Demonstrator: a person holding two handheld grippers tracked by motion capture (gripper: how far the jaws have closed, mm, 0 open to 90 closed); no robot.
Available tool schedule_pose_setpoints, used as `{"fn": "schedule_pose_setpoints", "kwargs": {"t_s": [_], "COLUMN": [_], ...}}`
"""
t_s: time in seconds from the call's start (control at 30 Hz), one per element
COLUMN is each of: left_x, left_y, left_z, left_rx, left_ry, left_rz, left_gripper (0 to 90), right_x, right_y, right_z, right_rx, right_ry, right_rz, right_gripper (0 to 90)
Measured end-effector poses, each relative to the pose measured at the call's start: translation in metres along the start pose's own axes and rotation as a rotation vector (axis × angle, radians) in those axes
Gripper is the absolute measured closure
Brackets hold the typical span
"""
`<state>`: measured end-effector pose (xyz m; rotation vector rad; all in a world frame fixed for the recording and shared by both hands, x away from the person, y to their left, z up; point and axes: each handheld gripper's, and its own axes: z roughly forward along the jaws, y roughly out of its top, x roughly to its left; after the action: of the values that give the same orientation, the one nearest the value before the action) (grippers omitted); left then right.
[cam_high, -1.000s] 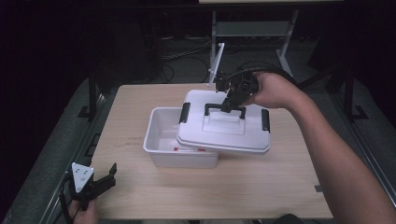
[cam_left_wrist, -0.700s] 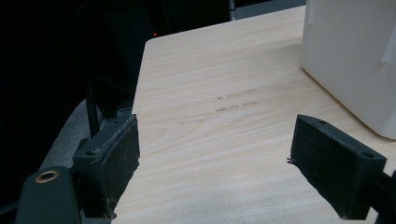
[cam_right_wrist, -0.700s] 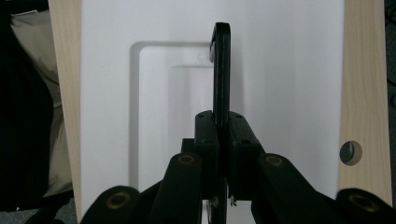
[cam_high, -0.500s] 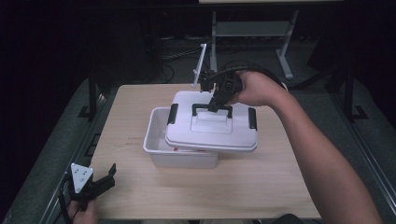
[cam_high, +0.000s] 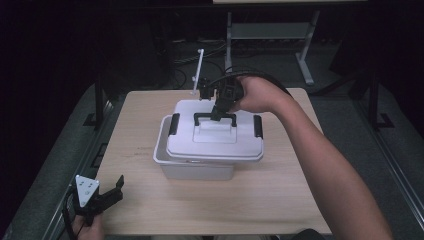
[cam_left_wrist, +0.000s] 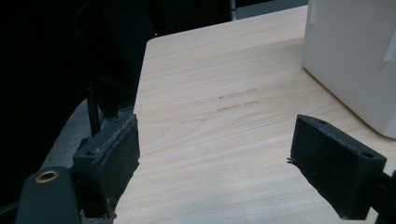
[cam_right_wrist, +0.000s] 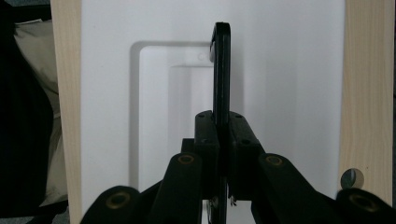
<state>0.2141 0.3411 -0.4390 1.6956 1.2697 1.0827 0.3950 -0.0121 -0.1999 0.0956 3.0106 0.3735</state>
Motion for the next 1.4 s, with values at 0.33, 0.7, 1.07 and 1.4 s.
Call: {"fn": "schedule_pose_setpoints", "kwargs": {"t_s": [0.33, 0.7, 1.07, 1.4], "left_x": [-0.001, -0.001, 0.001, 0.001], "left_y": [0.0, 0.0, -0.001, -0.001], "left_z": [-0.001, -0.001, -0.002, -0.002], "left_rx": [0.0, 0.001, 0.001, -0.001], "left_ry": [-0.004, -0.001, 0.001, 0.001], "left_rz": [0.007, 0.009, 0.006, 0.009], "left_gripper": [15.0, 15.0, 15.0, 15.0], "right_x": [-0.003, -0.006, -0.011, -0.015], "right_y": [0.013, 0.028, 0.037, 0.042], "right_z": [0.012, 0.03, 0.049, 0.06], "right_rx": [0.003, 0.011, 0.019, 0.022], "right_ry": [0.013, 0.032, 0.051, 0.06], "right_rz": [-0.015, -0.032, -0.035, -0.025], "right_gripper": [84.2, 84.2, 84.1, 84.2]}}
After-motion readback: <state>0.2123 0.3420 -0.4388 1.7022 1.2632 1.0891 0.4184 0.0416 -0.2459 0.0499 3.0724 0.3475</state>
